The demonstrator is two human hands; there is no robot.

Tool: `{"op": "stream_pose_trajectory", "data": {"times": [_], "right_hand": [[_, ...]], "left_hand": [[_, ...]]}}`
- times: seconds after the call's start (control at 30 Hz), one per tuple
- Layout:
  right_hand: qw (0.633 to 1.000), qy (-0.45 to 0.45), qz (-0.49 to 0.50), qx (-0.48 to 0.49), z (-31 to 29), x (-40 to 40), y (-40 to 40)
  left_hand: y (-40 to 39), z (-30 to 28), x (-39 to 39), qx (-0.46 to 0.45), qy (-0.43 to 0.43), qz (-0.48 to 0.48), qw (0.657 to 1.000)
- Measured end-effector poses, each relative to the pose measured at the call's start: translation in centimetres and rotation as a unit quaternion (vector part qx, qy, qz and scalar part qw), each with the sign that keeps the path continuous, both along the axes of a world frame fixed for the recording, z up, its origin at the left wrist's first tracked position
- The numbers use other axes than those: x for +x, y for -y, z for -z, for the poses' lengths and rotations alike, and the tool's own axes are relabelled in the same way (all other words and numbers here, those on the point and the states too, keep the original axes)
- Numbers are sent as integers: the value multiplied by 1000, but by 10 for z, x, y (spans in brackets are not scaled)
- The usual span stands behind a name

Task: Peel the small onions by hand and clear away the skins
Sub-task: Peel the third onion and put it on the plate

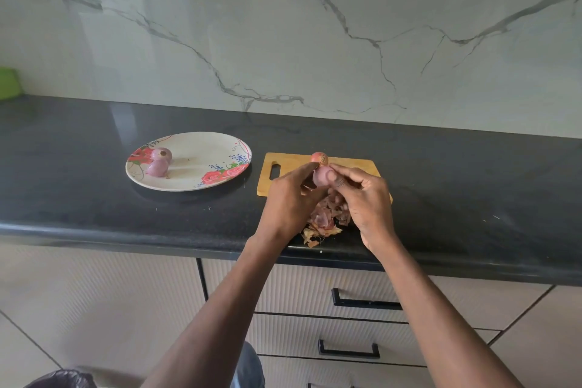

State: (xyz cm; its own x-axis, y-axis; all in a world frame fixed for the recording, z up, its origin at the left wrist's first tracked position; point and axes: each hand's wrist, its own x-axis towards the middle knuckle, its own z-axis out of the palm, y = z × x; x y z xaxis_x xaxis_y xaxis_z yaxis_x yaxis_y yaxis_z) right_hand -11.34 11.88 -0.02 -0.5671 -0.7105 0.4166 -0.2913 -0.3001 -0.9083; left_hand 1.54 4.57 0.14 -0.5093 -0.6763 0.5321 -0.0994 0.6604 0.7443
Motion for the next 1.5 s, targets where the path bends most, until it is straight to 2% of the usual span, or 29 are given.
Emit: {"op": "stream_pose_trajectory", "data": {"times": [0.1,0.23,0.4,0.53,0.63,0.77,0.9,1.07,1.17,1.37,1.5], "right_hand": [[1000,7,0,-4,2,-4,1],[997,31,-73,4,0,-3,1],[995,46,-91,4,-3,1,-1],[995,56,-81,-21,-3,-1,-2],[995,46,-81,-28,-4,1,0],[1000,-11,-26,-6,1,-1,4],[995,-96,12,-13,3,-3,5],[987,-156,28,-28,0,1,2],[987,-157,18,-25,1,0,3],[994,-104,8,-27,0,2,2],[987,-154,49,-8,2,-1,4]], "left_hand": [[1,1,0,55,-18,6,998],[2,-2,3,166,-84,32,982],[6,-1,5,219,-143,105,960],[10,1,4,177,-110,88,974],[11,1,6,234,-123,99,959],[10,-2,9,285,-170,124,935],[7,-2,8,288,-167,144,932],[7,-4,10,285,-166,145,933],[7,-5,10,298,-177,152,926],[11,-3,10,299,-175,150,926],[13,-1,9,300,-171,131,929]]}}
